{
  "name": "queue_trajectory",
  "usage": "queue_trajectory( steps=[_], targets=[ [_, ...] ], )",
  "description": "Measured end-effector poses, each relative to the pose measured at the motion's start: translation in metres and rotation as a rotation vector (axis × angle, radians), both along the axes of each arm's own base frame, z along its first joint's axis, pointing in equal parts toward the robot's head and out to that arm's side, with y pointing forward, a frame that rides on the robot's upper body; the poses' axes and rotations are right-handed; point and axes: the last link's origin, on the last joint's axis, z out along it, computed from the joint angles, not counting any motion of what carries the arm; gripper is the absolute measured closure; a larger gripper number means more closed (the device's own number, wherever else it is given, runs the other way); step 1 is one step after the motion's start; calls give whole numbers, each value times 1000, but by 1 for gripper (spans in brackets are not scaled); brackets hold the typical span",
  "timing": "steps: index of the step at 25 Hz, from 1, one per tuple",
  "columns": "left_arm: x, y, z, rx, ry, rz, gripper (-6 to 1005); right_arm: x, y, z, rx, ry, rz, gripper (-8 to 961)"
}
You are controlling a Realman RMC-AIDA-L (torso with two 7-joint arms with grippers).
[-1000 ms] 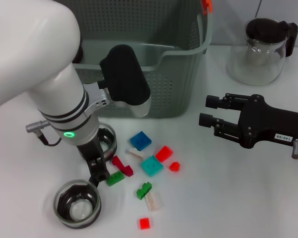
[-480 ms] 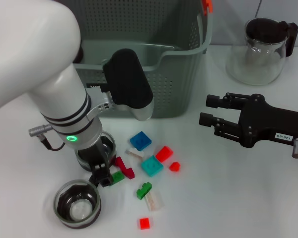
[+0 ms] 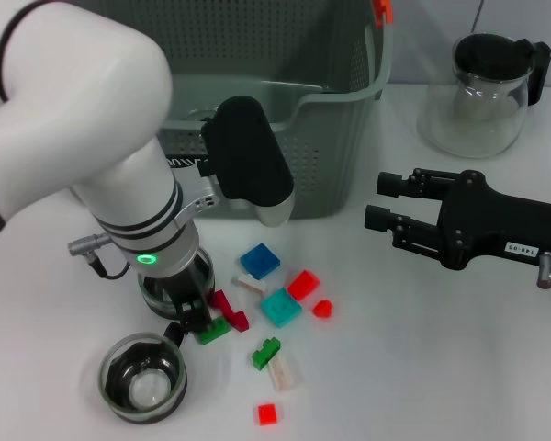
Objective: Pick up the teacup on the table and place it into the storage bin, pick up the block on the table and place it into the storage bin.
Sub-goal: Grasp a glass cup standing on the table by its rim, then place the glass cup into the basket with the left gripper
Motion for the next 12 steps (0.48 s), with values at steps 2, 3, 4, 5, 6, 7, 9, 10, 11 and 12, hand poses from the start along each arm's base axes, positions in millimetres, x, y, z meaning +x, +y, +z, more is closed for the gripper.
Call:
queue_trajectory(
  steps=[2,3,4,5,6,7,9,10,11,12],
  targets=[
    [-1,2,-1,13,2,8,561,0,0,0,0,0,1,435],
    [-1,3,-1,22,-2,9,564,0,0,0,0,0,1,435],
    [-1,4,-1,26,-5,10,644,0,0,0,0,0,1,435],
    [-1,4,0,30,-7,9,723,0,0,0,0,0,1,435],
    [0,5,0,33,-10,9,803,0,0,0,0,0,1,436],
    [0,5,1,37,-13,7,817,0,0,0,0,0,1,436],
    [4,7,3,49,-25,1,846,0,0,0,-1,0,1,436],
    [5,7,4,53,-29,0,861,0,0,0,-1,0,0,436],
    [7,8,6,60,-37,-3,875,0,0,0,-1,0,0,436],
    [9,8,9,65,-45,-2,890,0,1,1,0,-1,0,436]
  ],
)
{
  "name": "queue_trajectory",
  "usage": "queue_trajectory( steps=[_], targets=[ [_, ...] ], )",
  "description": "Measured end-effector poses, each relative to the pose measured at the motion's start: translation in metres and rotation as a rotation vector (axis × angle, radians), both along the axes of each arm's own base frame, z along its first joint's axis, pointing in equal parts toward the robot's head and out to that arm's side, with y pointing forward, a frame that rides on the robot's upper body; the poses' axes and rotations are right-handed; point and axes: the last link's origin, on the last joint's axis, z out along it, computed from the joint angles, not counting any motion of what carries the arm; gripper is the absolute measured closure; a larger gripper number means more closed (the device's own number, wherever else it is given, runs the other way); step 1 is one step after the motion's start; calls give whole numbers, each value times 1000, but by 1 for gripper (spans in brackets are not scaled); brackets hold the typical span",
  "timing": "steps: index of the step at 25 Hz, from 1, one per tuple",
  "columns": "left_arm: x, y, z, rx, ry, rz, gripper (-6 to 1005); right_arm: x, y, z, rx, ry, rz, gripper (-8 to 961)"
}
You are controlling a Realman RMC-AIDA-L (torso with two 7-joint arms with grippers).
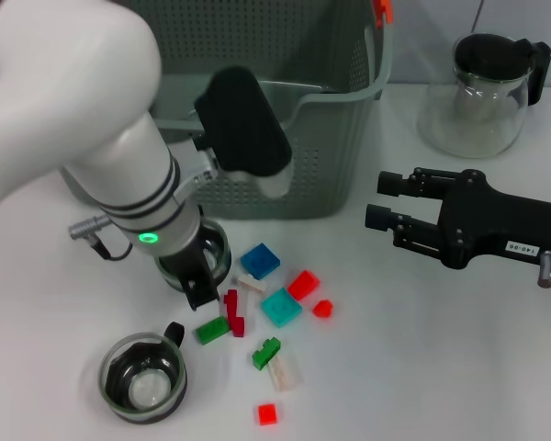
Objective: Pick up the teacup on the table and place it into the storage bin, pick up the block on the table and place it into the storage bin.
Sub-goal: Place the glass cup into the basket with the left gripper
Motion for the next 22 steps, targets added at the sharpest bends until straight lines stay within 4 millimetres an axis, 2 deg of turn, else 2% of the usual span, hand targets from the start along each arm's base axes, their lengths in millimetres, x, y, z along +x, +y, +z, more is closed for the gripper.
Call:
queue_trajectory(
  steps=[6,11,17,19,22],
  targets=[
    [2,0,20,-16,-59,37,961,1,0,1,1,-2,-2,436],
    [-2,-4,41,-108,-272,111,955,1,0,1,1,-1,-2,435],
    [1,-8,78,-247,-768,114,949,2,0,1,2,-2,-4,436],
    [4,-4,100,-253,-970,83,946,2,0,1,2,-2,-4,436],
    [7,3,124,-239,-1169,34,943,2,0,1,2,-2,-5,436]
  ],
)
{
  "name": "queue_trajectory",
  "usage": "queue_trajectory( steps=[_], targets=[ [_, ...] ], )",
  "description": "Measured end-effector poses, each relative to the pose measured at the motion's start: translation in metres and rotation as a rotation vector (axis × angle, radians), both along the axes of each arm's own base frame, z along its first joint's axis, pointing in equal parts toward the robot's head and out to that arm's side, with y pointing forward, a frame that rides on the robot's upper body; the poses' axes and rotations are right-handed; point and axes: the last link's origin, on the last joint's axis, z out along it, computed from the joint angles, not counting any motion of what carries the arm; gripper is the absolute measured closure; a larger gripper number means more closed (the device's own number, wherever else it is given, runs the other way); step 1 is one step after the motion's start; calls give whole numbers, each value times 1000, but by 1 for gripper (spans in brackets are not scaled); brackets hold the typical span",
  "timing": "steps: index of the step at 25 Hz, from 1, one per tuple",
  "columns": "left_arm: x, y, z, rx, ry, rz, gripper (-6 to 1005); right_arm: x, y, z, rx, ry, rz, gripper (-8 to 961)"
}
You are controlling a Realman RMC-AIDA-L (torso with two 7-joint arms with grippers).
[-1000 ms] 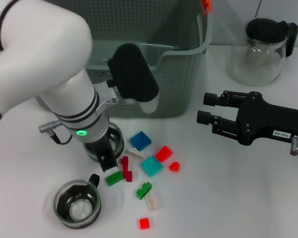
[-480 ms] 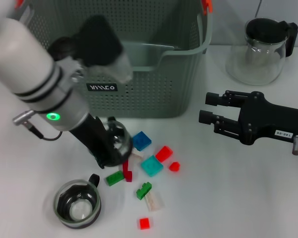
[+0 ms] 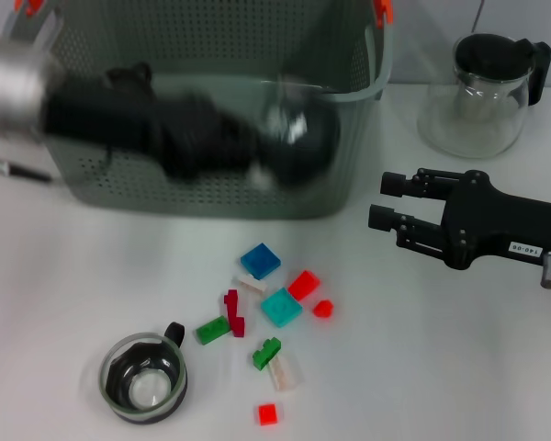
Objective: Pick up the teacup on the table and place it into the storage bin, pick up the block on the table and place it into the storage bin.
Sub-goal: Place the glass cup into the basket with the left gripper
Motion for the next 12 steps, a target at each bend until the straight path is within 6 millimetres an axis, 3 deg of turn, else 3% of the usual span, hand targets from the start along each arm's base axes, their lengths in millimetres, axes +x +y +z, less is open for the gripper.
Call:
queue_trajectory(
  steps=[2,4,8,9,12],
  targets=[
    [8,12,20,53,-160,9,941,0,0,0,0,0,1,436],
    [17,24,25,113,-207,37,939,-1,1,0,0,-1,2,436],
    [43,63,30,255,-202,149,934,-1,1,-1,-1,-3,4,435],
    [43,63,30,255,-202,149,933,-1,1,-1,-1,-4,4,435],
    [60,99,32,390,-158,249,930,-1,1,0,2,-4,1,435]
  ],
)
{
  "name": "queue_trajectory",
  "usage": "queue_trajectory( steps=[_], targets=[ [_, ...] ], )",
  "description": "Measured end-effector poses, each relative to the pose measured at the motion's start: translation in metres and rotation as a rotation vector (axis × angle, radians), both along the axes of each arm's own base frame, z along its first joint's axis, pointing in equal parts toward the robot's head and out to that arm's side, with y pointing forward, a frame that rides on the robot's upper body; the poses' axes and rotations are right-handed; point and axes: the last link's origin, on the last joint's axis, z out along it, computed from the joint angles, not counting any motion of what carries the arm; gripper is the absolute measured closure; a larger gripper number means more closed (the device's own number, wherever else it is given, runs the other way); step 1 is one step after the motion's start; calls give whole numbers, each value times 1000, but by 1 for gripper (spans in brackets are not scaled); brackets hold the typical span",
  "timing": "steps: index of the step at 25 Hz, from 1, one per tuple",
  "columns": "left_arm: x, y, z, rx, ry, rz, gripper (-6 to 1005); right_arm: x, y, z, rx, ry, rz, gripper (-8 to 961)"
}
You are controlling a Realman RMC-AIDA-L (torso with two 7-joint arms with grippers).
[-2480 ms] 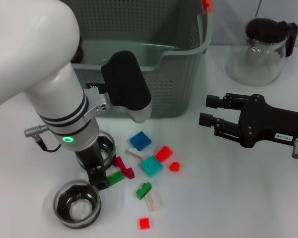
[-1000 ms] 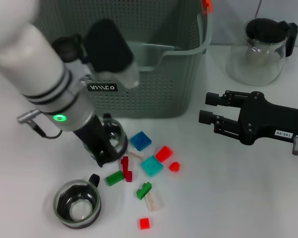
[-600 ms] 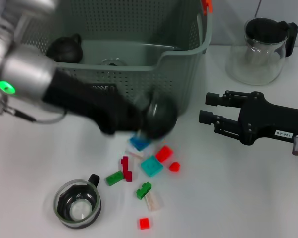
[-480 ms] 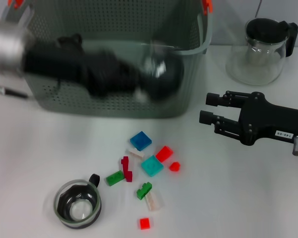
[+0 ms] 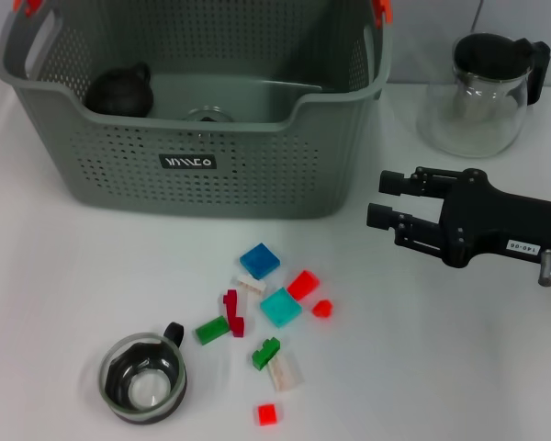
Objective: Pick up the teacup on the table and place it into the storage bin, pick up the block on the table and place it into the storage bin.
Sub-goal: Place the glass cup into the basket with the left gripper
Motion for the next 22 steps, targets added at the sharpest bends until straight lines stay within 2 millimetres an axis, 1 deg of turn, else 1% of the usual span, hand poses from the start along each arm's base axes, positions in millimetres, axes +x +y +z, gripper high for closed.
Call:
queue_trajectory(
  steps=[2,4,8,15,17,19,22],
  targets=[
    [4,11,-4,31,35,47,928,1,0,0,4,-1,-4,435],
    [7,23,-12,55,108,112,925,1,0,0,5,-1,-6,435],
    [8,37,-29,86,280,199,921,1,0,0,4,-1,-7,435],
    [8,49,-56,126,596,305,913,0,0,0,3,1,-4,435],
    [9,52,-67,144,680,316,911,0,0,0,1,2,-2,436],
    [9,56,-82,169,765,320,909,-1,0,-1,-2,2,1,436],
    [6,59,-103,193,858,326,905,-1,-1,-1,-6,1,4,436]
  ],
)
